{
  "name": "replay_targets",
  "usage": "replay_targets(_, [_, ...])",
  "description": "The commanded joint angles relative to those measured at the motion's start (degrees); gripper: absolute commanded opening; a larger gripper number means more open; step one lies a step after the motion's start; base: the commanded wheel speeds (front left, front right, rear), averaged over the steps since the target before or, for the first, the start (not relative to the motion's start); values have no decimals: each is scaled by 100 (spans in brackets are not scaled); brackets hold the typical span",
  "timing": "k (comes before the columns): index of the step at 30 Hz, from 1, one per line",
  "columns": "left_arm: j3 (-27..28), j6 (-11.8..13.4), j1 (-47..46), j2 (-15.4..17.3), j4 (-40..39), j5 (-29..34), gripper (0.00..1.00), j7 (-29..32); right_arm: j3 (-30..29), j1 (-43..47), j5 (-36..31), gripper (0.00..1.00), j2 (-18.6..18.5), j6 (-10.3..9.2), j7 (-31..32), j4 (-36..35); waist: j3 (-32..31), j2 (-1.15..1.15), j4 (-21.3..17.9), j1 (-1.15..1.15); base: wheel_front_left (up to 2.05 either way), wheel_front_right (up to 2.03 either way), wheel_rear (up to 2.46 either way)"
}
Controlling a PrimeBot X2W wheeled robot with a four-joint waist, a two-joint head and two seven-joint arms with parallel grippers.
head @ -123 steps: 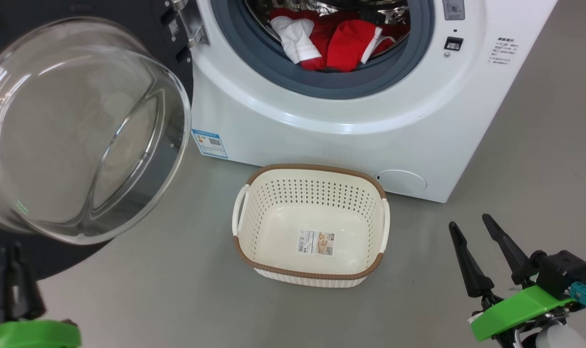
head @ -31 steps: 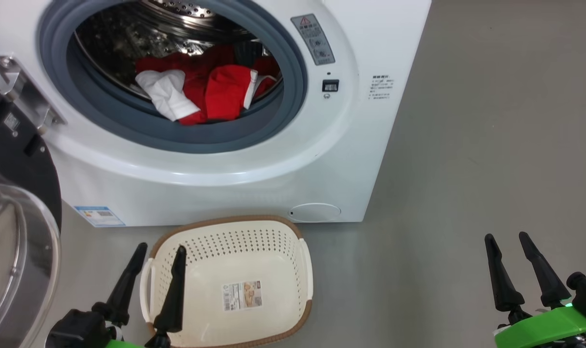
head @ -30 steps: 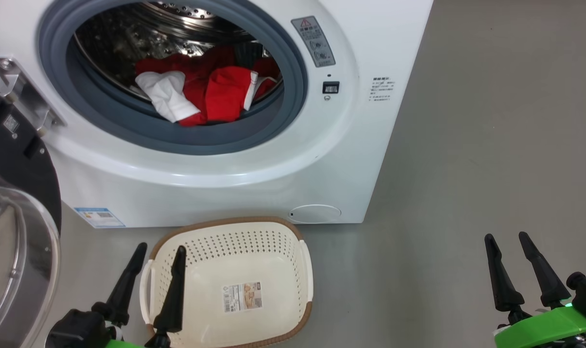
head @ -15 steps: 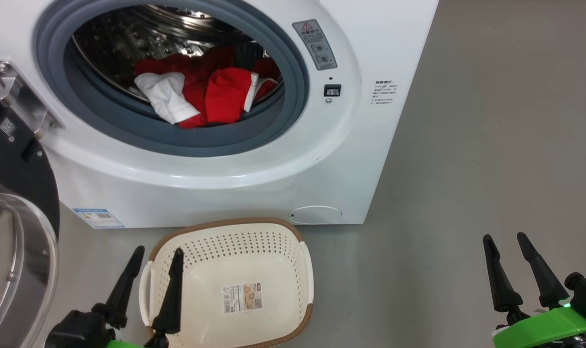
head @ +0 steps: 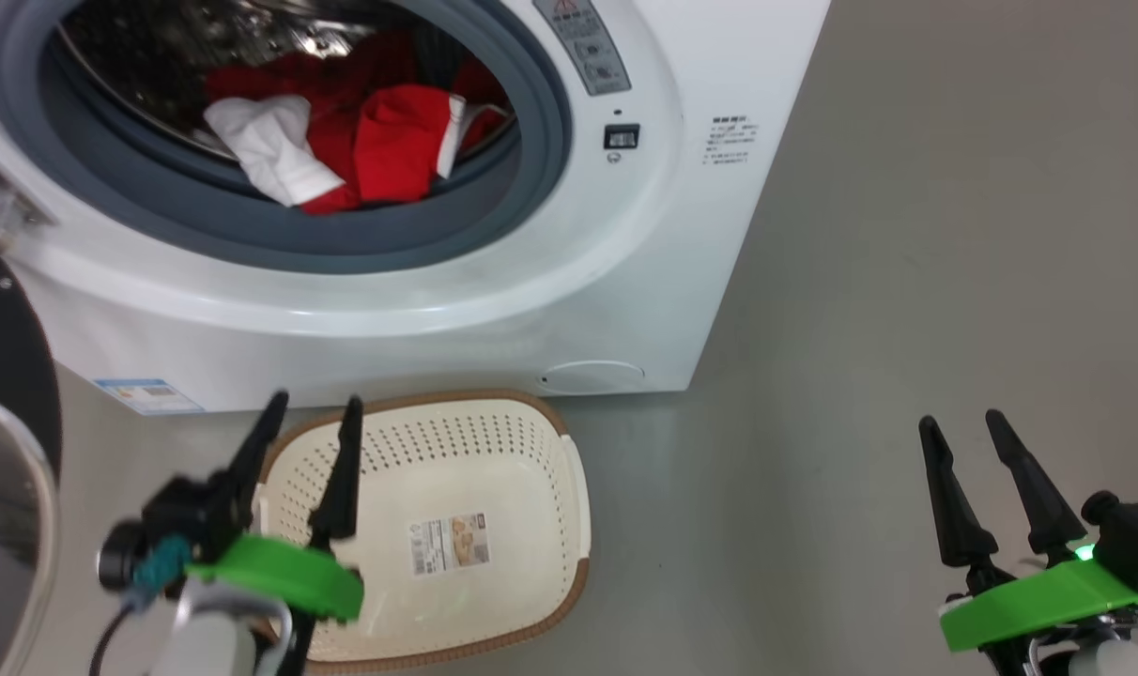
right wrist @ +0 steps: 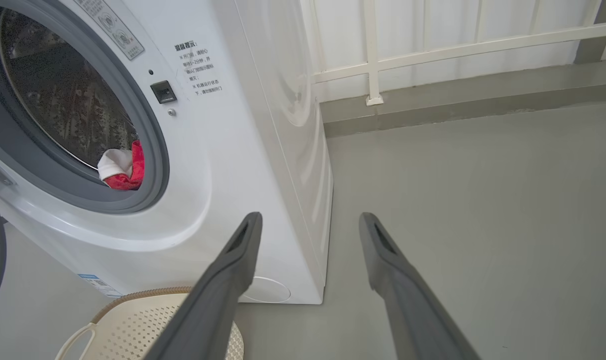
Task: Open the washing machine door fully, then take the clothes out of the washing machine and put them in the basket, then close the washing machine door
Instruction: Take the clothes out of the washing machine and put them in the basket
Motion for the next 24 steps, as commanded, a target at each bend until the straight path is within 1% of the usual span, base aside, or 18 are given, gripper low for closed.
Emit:
replay_targets(1, [181, 5, -328, 90, 33, 78, 100, -29, 124, -186, 15, 100, -67, 36, -37, -159, 232, 0, -138, 0, 0, 0, 0])
replay_targets(4, [201, 6, -1055, 55, 586, 127, 100, -29, 144, -303, 24, 100, -37, 36, -37, -178, 465, 0, -243, 0, 0, 0, 0])
replay_targets(8, [207, 29, -2035, 106, 1284, 234, 100, -29, 188, -489, 32, 100, 48, 36, -37, -220, 807, 0, -412, 0, 0, 0, 0])
replay_targets(15, [131, 84, -3647, 381, 2573, 391, 100, 72, 254, -811, 64, 100, 205, 36, -37, -256, 1424, 0, -708, 0, 0, 0, 0])
replay_targets(20, [113, 115, -4657, 473, 3236, 390, 100, 188, 251, -981, 88, 100, 267, 36, -37, -287, 1841, 0, -823, 0, 0, 0, 0])
replay_targets(24, [34, 157, -5261, 567, 3730, 454, 100, 298, 259, -1097, 96, 100, 314, 36, -37, -316, 2087, 0, -899, 0, 0, 0, 0])
